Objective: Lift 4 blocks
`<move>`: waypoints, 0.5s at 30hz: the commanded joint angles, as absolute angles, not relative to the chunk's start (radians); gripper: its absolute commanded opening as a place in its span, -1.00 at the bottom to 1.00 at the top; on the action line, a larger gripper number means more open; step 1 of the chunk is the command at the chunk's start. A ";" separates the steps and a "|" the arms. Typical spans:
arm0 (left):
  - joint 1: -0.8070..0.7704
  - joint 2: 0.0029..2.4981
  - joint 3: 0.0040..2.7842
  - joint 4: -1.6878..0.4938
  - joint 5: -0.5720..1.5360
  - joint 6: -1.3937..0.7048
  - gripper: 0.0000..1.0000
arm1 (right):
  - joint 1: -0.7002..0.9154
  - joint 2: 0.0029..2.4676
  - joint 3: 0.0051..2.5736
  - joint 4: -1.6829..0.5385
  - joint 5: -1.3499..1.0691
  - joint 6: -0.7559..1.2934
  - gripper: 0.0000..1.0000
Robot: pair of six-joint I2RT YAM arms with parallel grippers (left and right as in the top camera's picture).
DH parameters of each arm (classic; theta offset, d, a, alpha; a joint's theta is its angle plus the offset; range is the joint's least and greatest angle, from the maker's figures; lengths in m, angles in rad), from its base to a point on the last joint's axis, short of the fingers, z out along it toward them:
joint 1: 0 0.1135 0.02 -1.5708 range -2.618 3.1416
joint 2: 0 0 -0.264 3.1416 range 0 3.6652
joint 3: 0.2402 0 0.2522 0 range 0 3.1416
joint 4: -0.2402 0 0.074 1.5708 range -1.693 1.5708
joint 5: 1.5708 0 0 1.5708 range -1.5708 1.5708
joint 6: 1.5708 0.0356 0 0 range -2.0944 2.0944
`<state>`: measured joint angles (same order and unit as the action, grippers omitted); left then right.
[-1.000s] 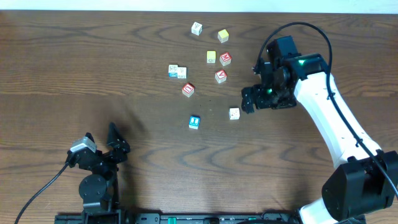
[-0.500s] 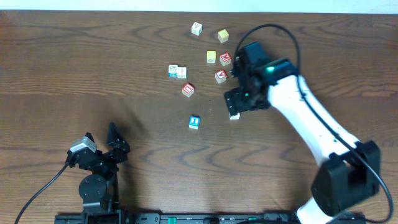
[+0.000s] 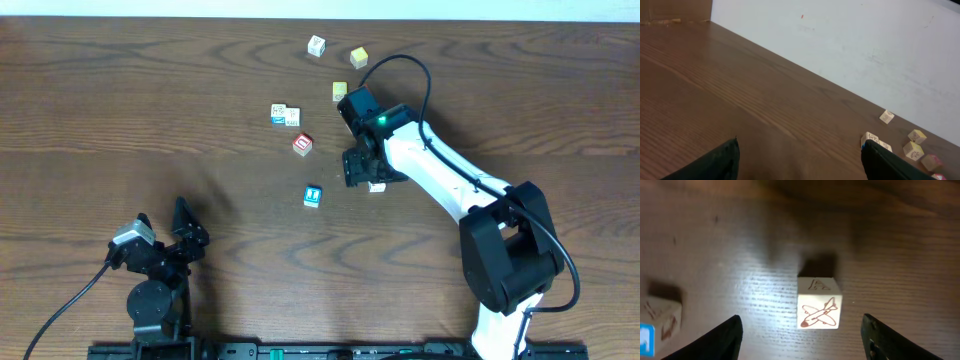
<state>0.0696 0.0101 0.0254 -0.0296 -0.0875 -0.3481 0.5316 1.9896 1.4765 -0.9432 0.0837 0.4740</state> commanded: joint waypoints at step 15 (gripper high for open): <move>0.066 0.005 0.005 -0.067 -0.097 -0.356 0.57 | 0.537 1.997 1.402 -0.846 0.135 0.624 0.43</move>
